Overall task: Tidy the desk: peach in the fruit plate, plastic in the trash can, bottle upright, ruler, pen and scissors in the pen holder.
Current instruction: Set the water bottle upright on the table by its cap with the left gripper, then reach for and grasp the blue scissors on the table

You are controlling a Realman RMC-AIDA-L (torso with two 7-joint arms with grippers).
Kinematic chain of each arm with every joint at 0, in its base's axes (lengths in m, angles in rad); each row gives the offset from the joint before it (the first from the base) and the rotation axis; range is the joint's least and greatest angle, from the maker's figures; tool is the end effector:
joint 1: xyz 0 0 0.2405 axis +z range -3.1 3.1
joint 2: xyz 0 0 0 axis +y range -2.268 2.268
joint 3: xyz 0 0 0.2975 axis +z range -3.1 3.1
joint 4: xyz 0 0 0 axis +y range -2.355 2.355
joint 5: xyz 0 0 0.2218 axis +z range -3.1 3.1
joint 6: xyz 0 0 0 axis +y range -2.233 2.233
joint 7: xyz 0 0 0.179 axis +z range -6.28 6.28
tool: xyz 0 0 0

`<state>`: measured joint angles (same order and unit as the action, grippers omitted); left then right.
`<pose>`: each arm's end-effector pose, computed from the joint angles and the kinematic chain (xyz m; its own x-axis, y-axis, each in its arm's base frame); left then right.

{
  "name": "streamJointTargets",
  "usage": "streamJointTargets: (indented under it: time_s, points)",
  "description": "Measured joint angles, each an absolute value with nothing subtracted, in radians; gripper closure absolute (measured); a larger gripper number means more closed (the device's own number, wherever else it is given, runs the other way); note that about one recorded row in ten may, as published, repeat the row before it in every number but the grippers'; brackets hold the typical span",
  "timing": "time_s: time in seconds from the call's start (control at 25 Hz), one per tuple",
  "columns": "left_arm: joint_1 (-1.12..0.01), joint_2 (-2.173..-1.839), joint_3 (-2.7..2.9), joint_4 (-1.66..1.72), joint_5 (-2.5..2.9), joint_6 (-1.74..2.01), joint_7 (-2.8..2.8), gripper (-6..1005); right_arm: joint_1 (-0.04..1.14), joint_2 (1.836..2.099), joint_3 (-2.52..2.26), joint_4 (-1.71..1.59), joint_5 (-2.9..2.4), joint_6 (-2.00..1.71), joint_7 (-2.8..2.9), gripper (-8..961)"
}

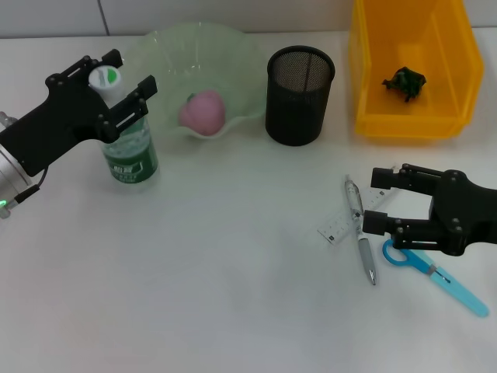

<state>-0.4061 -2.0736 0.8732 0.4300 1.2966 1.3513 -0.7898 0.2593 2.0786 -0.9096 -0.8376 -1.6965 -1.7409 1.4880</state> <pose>-0.3119 0.3783 -0.0351 0.7264 -0.0327 0.6865 0.4792 -0.6919 -0.5400 0.2919 0.2927 -0.0268 0.6744 -0.3835 -0.6310 -0.4895 -0.8720 0.0067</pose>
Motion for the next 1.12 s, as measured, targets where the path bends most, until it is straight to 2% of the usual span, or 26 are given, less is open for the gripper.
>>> streamJointTargets:
  time_s: [0.2, 0.4, 0.44, 0.6, 0.68, 0.72, 0.92, 1.04, 1.12]
  points:
    - [-0.397, -2.074, 0.872, 0.433, 1.265, 1.365, -0.796, 259, 0.259, 2.079, -0.906, -0.838, -1.697, -1.745, 1.489, 111]
    - [-0.367, -2.070, 0.872, 0.454, 1.203, 1.415, -0.795, 229, 0.258, 2.079, -0.893, -0.839, -1.695, -1.748, 1.492, 111]
    - [-0.305, -2.068, 0.872, 0.515, 1.121, 1.494, -0.809, 222, 0.257, 2.078, -0.882, -0.841, -1.693, -1.748, 1.497, 111]
    - [-0.250, -2.068, 0.875, 0.540, 1.058, 1.616, -0.831, 198, 0.266, 2.077, -0.779, -0.852, -1.690, -1.753, 1.576, 111]
    - [-0.234, -2.065, 0.880, 0.541, 1.056, 1.679, -0.837, 186, 0.272, 2.068, -0.747, -0.883, -1.694, -1.764, 1.643, 111]
    - [-0.218, -2.052, 0.918, 0.554, 1.152, 1.823, -0.845, 187, 0.275, 2.060, -0.741, -0.914, -1.697, -1.772, 1.685, 111]
    - [-0.250, -2.051, 0.989, 0.578, 1.434, 1.880, -0.879, 191, 0.313, 2.024, -0.744, -1.215, -1.825, -1.851, 2.022, 112]
    - [-0.250, -2.051, 0.989, 0.578, 1.434, 1.880, -0.879, 190, 0.374, 2.024, -0.783, -1.474, -2.053, -1.930, 2.269, 112]
    - [-0.304, -2.065, 0.987, 0.553, 1.593, 1.803, -0.936, 190, 0.441, 2.034, -0.902, -1.687, -2.302, -2.015, 2.457, 112]
